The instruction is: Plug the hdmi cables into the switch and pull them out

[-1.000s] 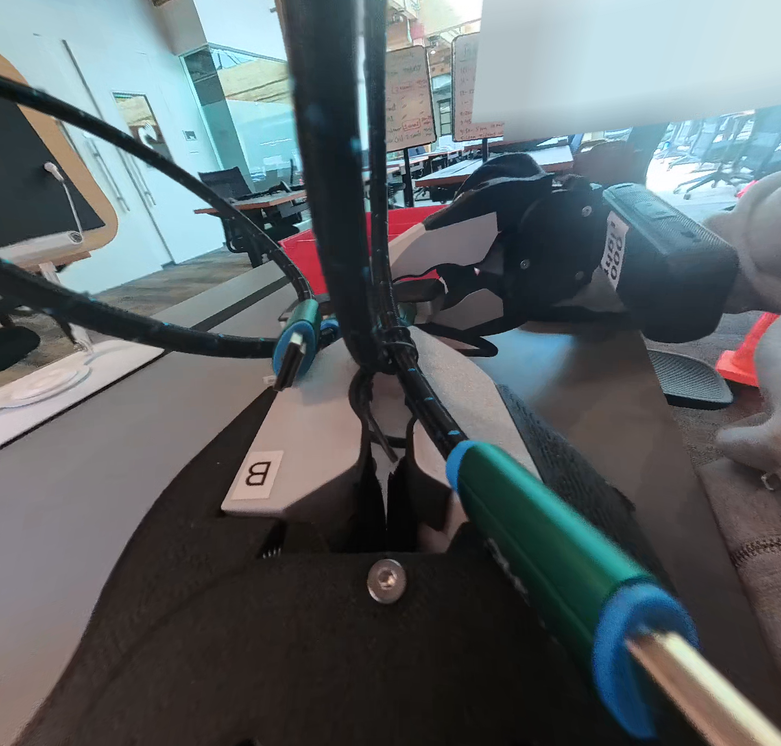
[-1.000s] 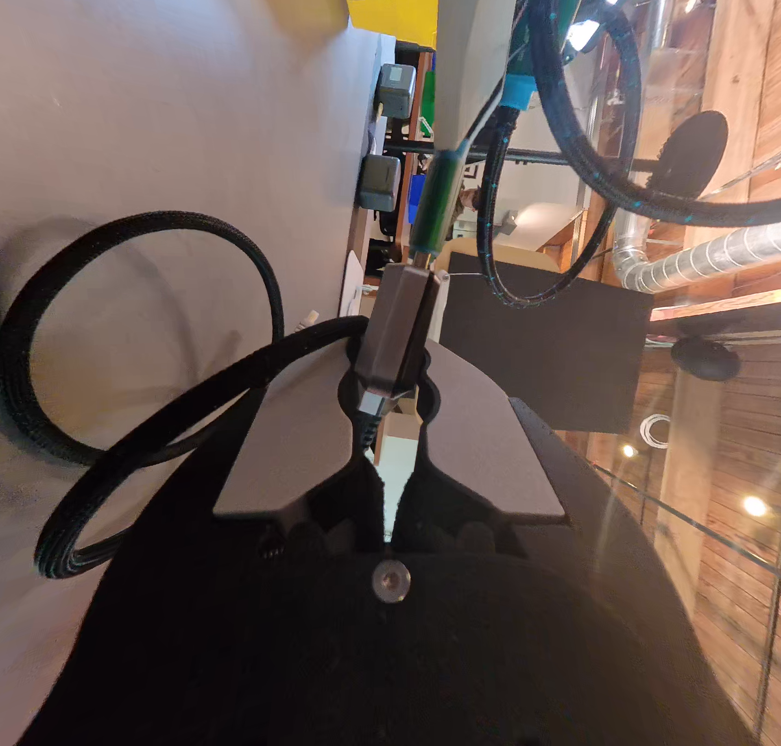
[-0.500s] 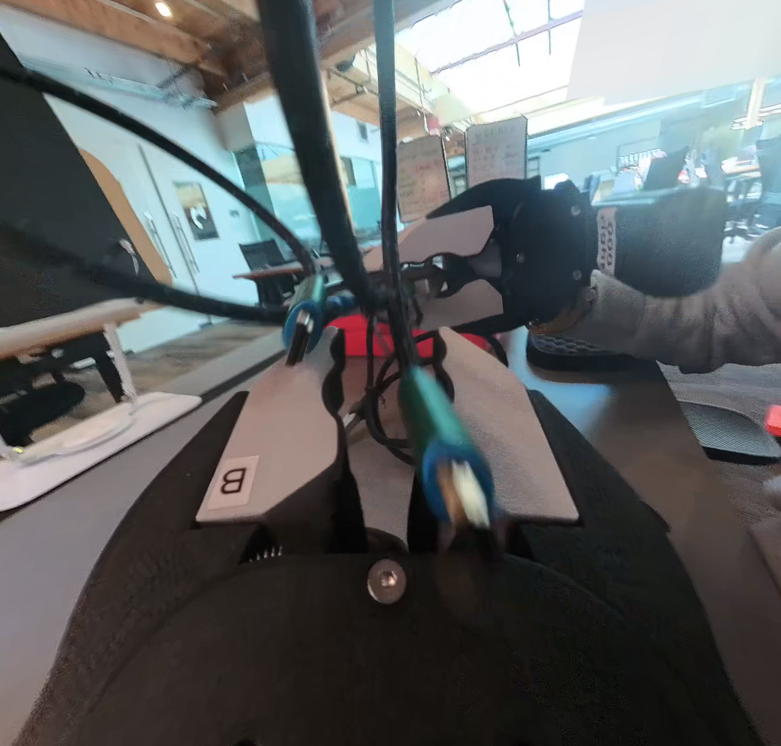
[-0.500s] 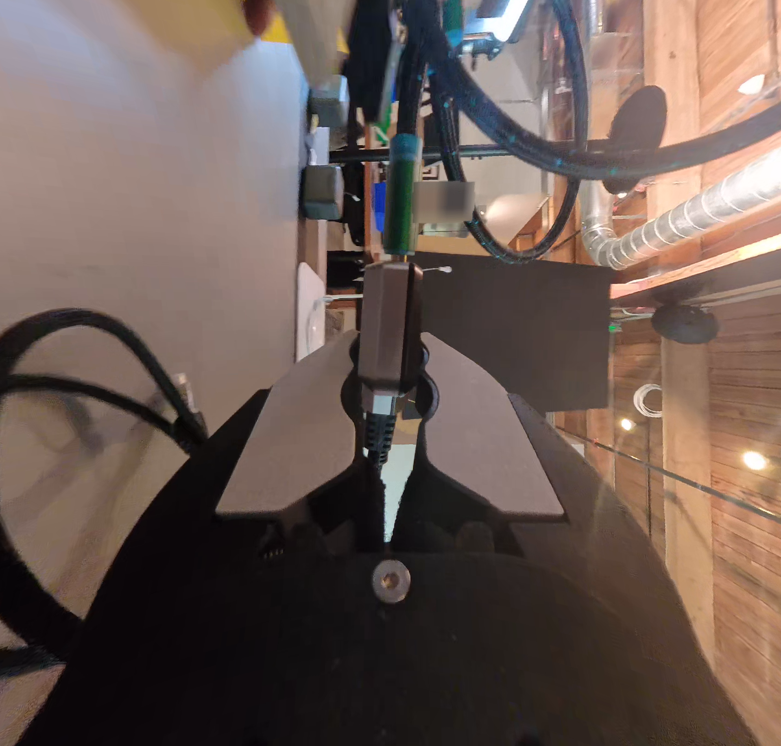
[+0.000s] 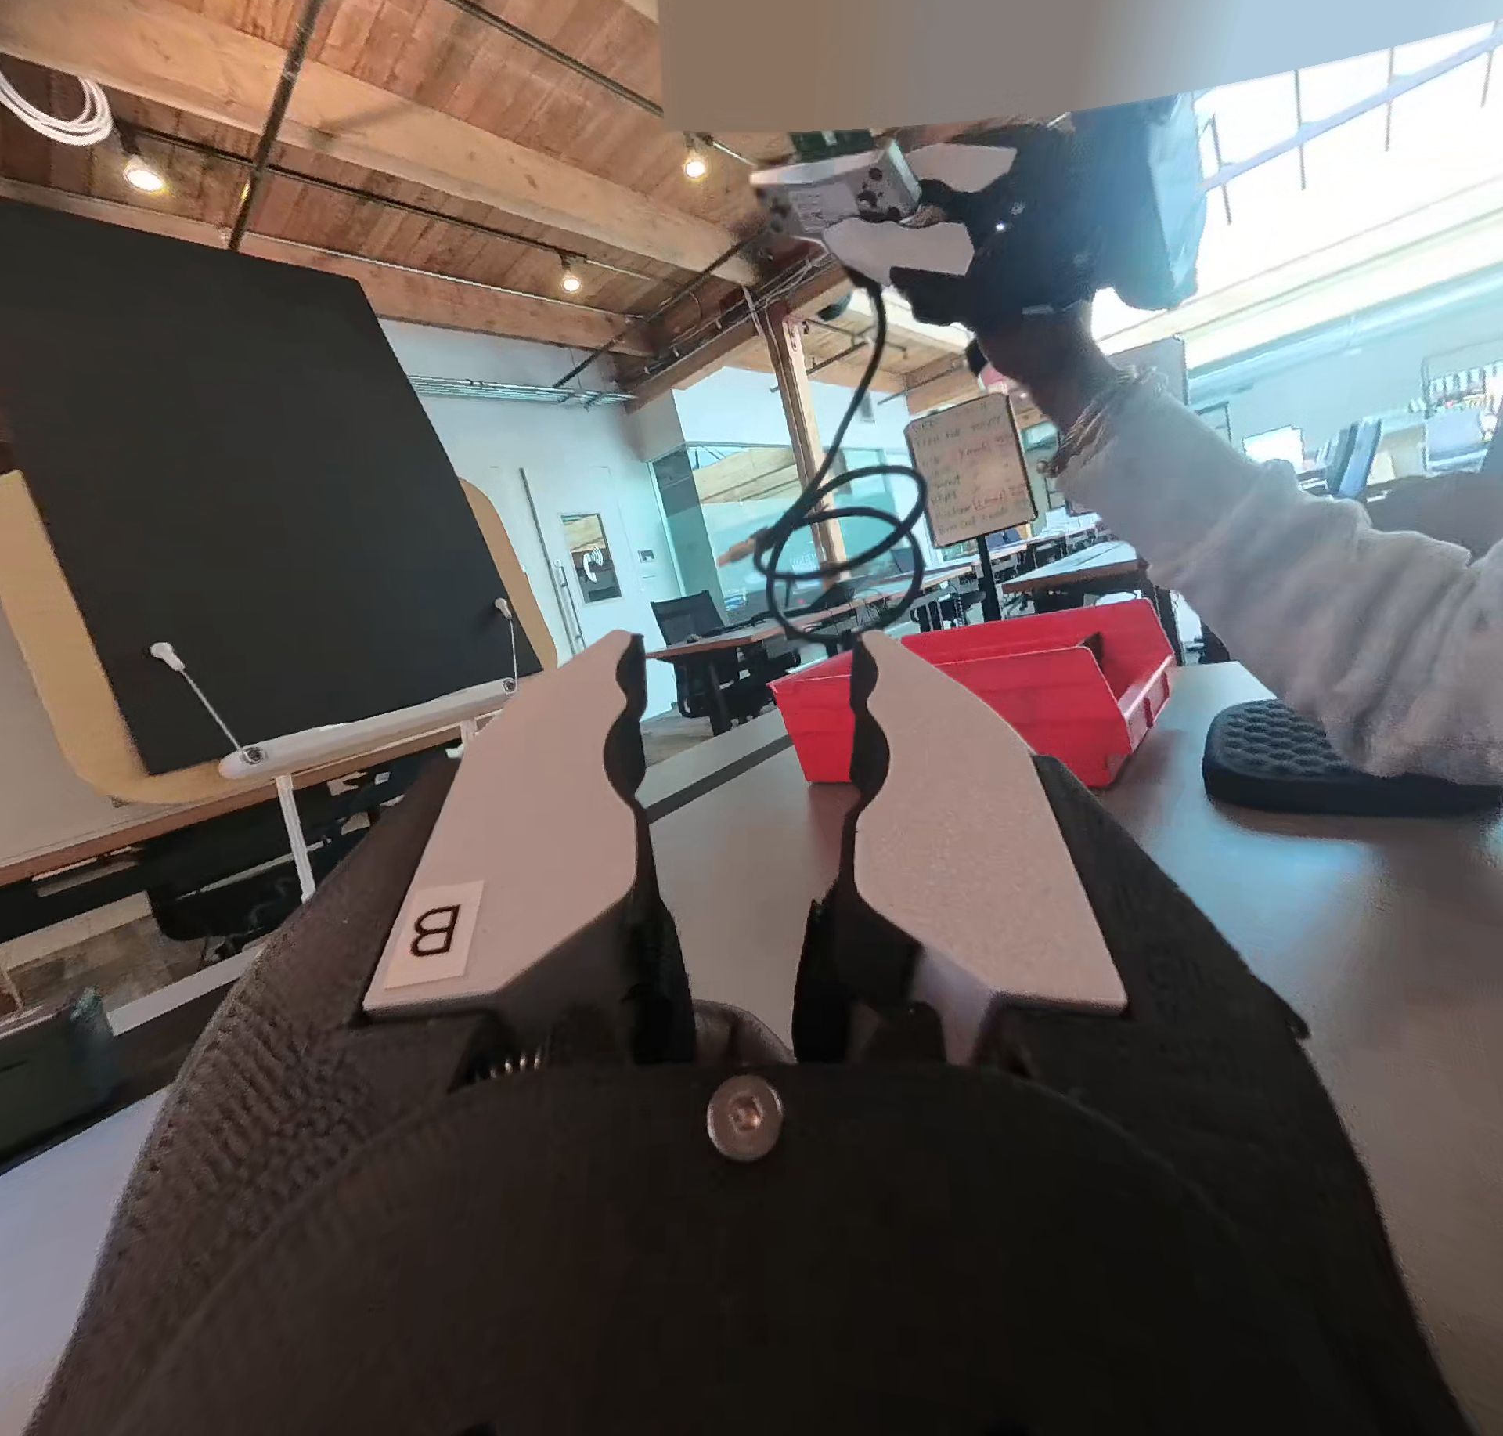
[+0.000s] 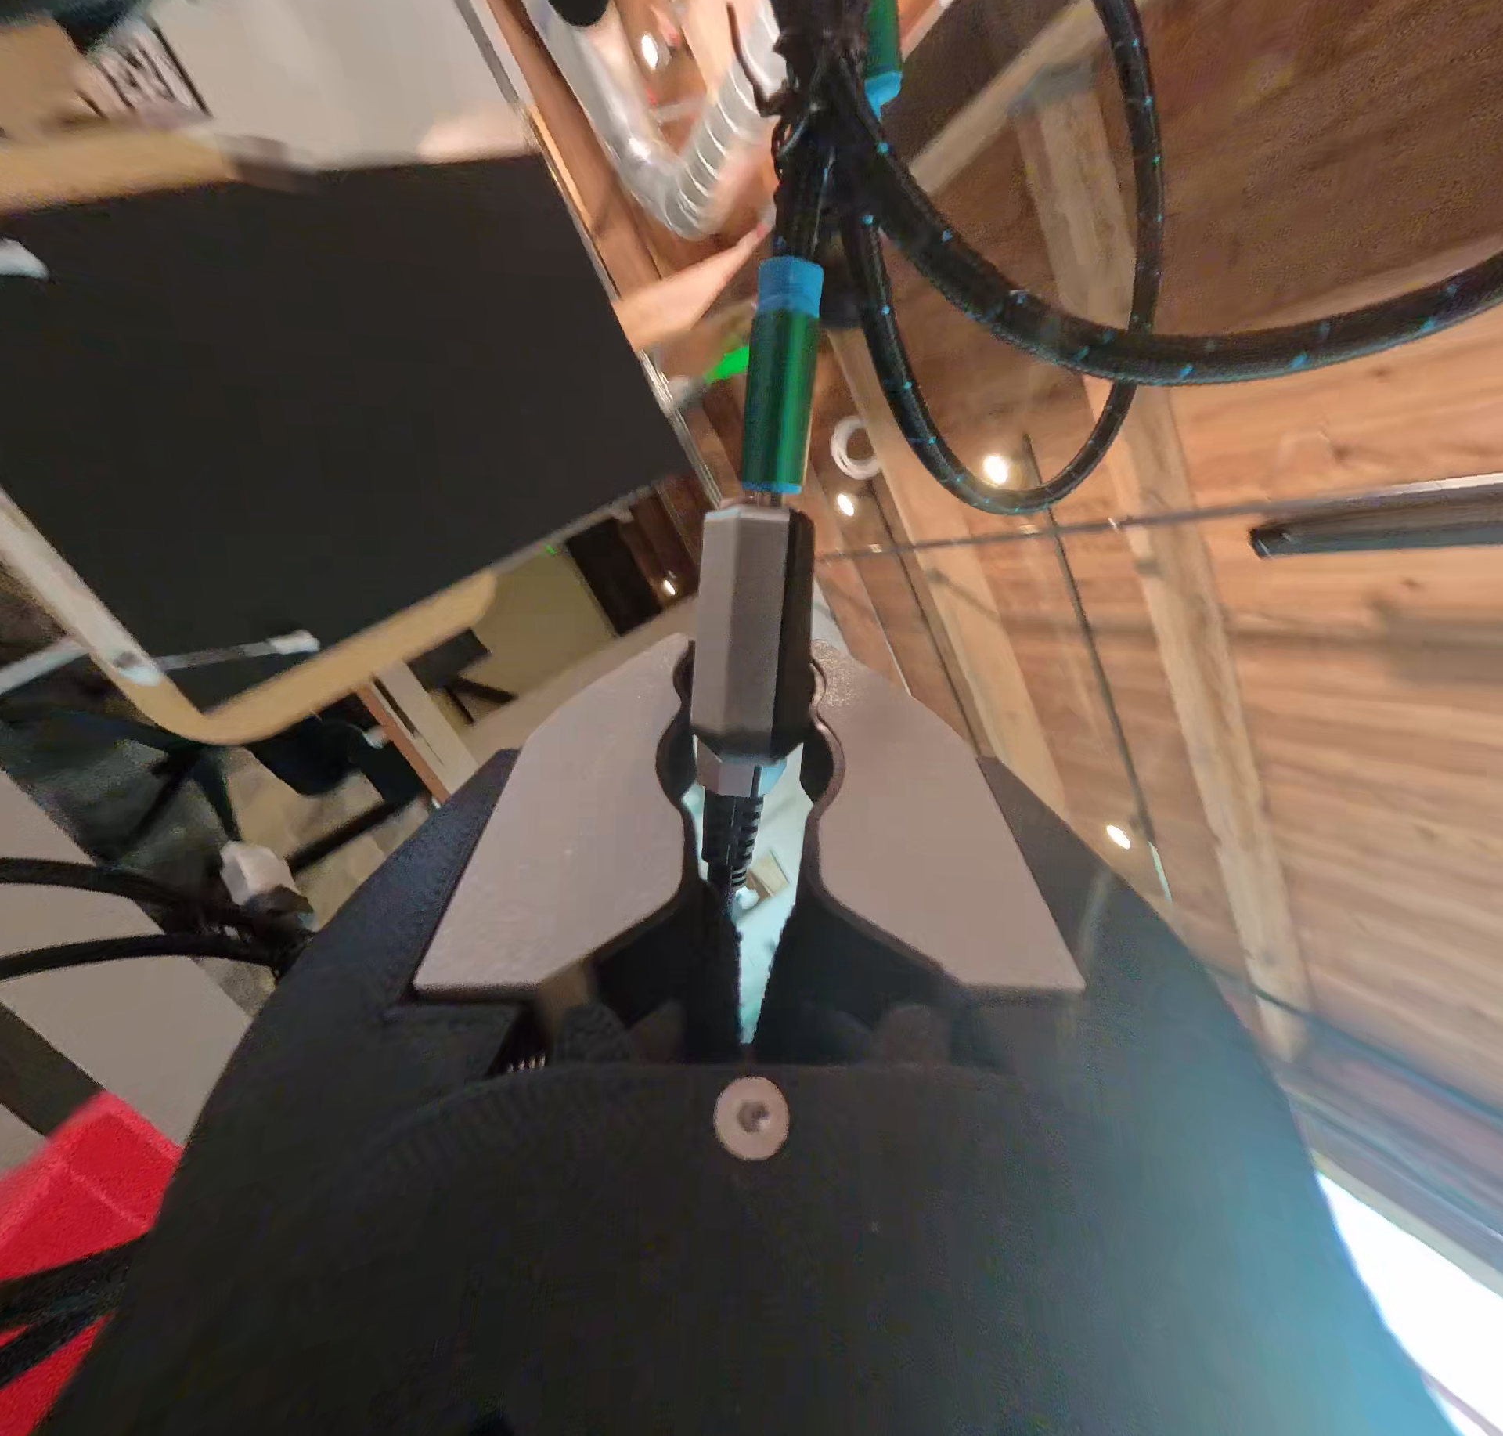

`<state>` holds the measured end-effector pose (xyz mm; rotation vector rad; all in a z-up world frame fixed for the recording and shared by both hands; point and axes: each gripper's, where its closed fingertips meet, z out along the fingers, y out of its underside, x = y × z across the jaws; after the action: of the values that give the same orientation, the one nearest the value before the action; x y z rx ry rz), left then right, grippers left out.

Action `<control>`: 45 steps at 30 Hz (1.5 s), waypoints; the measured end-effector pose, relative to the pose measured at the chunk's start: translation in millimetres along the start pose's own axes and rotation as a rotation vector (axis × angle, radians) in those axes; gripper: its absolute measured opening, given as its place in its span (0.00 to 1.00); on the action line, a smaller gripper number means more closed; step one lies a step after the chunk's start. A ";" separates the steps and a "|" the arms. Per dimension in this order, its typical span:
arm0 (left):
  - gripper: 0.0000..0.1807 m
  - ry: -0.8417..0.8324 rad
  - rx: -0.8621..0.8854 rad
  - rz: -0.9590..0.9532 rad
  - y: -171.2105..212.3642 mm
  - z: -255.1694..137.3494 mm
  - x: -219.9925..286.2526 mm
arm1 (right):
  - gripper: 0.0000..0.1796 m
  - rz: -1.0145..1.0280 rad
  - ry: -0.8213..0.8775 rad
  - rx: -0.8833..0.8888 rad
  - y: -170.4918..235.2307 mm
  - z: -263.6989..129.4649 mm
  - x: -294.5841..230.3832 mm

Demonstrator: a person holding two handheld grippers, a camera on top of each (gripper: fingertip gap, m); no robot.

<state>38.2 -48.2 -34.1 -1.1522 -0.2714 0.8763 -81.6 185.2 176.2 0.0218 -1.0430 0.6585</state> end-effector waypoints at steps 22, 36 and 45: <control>0.26 -0.037 -0.035 0.017 5.1 -1.0 -7.0 | 0.12 0.480 -0.262 -0.021 179.2 -20.4 -33.4; 0.26 -0.043 -0.061 0.022 10.9 -0.3 -8.2 | 0.12 0.795 -1.141 -0.563 251.5 -128.6 -137.6; 0.26 -0.042 -0.045 0.024 7.8 -1.4 -8.1 | 0.16 0.847 -1.392 -0.856 247.4 -152.5 -186.1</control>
<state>30.2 -54.1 -39.6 -1.1817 -0.3132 0.9207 -149.6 342.1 -123.6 -0.8596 -2.6908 0.8879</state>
